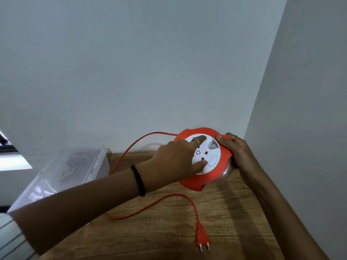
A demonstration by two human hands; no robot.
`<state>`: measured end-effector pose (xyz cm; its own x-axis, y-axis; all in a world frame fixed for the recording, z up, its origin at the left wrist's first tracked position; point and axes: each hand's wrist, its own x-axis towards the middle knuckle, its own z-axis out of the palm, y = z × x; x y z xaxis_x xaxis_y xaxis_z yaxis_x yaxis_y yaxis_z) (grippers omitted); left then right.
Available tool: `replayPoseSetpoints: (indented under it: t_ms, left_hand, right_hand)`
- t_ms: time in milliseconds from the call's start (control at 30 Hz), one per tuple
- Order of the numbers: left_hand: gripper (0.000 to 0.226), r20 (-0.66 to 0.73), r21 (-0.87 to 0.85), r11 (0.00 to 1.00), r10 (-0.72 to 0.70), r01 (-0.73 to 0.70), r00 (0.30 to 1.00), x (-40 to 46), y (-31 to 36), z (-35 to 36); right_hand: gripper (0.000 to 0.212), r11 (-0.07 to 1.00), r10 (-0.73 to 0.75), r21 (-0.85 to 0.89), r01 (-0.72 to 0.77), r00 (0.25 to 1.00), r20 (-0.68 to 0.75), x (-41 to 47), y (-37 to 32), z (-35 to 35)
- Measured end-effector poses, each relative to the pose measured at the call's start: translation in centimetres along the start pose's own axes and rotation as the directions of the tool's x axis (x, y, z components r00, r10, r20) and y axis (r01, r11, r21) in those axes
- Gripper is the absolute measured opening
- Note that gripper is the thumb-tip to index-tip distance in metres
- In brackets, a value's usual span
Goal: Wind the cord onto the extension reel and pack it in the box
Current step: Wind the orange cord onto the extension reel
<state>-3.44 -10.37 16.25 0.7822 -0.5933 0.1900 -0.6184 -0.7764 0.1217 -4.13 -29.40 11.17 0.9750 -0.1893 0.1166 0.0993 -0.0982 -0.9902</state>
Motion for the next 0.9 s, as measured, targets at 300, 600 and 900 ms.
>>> replayPoseSetpoints:
  t_ms: [300,600,900]
  left_hand:
    - [0.077,0.04,-0.211,0.975,0.078,-0.068,0.996,0.1,0.1,0.0]
    - [0.067,-0.064,-0.056,0.985,0.157,-0.161,0.985,0.3,0.5,0.5]
    - [0.069,0.095,0.148,0.946,0.275,-0.287,0.957,1.3,-0.3,-0.1]
  right_hand:
    - [0.021,0.99,-0.002,0.139,0.002,1.0,-0.003,-0.8,-0.7,0.1]
    - [0.036,0.996,-0.054,0.072,0.053,0.999,0.008,-0.7,-1.3,0.0]
    - [0.014,0.984,-0.164,0.073,0.162,0.986,0.021,-1.5,-1.7,0.0]
